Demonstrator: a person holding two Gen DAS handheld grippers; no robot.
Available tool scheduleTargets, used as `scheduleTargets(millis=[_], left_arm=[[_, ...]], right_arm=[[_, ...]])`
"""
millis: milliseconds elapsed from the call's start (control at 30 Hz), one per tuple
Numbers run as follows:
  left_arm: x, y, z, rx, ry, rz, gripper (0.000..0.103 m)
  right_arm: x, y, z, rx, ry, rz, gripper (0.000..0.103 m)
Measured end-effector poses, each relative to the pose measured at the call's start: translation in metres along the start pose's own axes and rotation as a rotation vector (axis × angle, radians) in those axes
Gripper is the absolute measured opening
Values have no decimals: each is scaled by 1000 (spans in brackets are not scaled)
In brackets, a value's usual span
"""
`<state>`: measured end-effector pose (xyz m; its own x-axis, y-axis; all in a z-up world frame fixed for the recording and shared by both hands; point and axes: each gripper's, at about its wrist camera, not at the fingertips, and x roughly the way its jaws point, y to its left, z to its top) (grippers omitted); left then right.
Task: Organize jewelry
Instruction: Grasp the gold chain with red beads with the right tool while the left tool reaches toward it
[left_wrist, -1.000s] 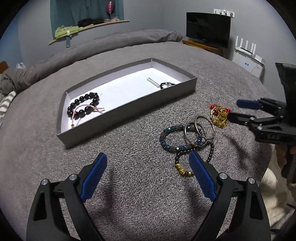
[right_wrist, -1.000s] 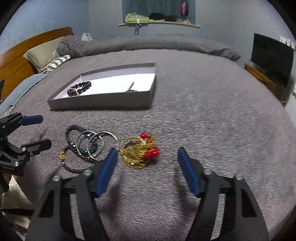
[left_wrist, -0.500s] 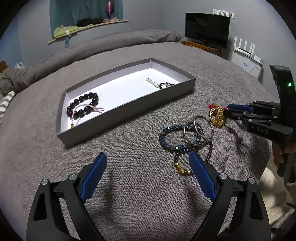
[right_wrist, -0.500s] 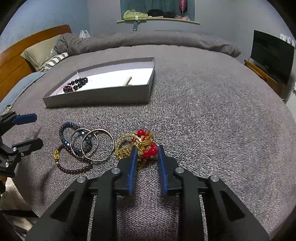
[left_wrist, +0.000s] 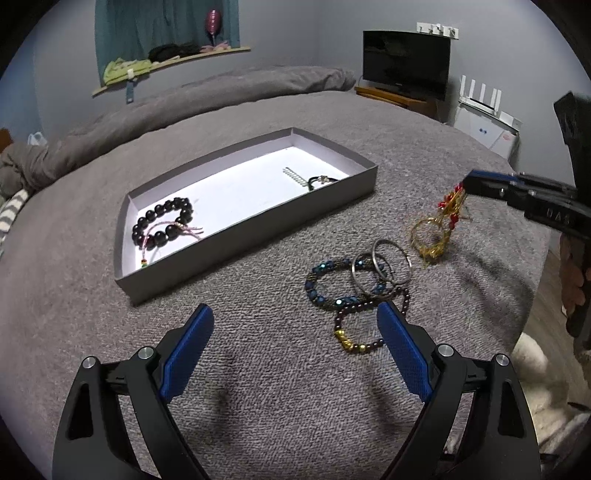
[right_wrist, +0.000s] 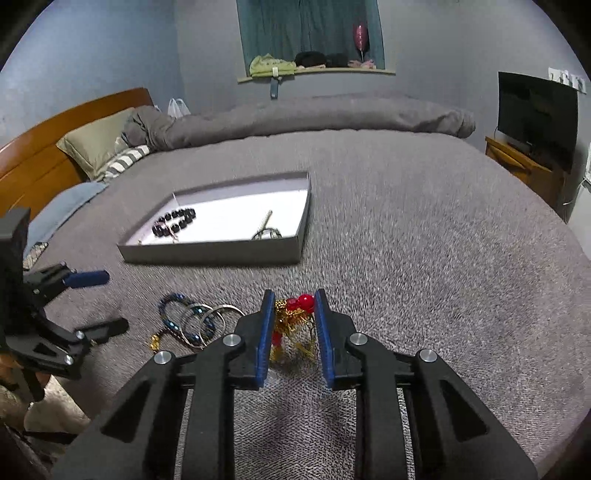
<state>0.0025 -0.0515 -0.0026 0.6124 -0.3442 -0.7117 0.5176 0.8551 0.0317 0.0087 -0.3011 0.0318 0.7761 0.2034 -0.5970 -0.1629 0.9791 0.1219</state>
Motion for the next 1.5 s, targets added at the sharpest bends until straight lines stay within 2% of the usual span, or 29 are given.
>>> scheduleTargets(millis=[300, 600, 667, 733, 800, 1067, 1133, 1200, 1300, 1400, 1500], left_arm=[[-6, -13, 5, 30, -17, -35, 92], [-7, -23, 4, 57, -11, -61, 92], [-3, -28, 5, 65, 0, -91, 91], [0, -34, 7, 74, 7, -121, 86], [6, -42, 10, 90, 27, -167, 71], [21, -67, 21, 140, 48, -238, 65], [27, -71, 21, 131, 70, -276, 55], [36, -78, 20, 140, 99, -308, 41], [44, -89, 20, 155, 130, -336, 28], [55, -98, 22, 146, 155, -361, 24], [67, -101, 23, 145, 189, -327, 24]], right_arm=[[-24, -2, 14, 16, -46, 43, 21], [-10, 7, -13, -39, 83, 93, 21], [-9, 10, -24, -42, 120, 121, 21], [-8, 13, -34, -51, 150, 146, 21], [-8, 15, -42, -57, 174, 164, 21], [-8, 3, -62, -16, 229, 164, 21], [-9, -1, -64, -11, 234, 153, 21], [-9, -6, -66, -2, 243, 144, 21], [-8, -12, -70, 13, 256, 139, 21], [-8, -12, -73, 7, 262, 143, 21], [-8, -9, -75, -5, 267, 146, 21]])
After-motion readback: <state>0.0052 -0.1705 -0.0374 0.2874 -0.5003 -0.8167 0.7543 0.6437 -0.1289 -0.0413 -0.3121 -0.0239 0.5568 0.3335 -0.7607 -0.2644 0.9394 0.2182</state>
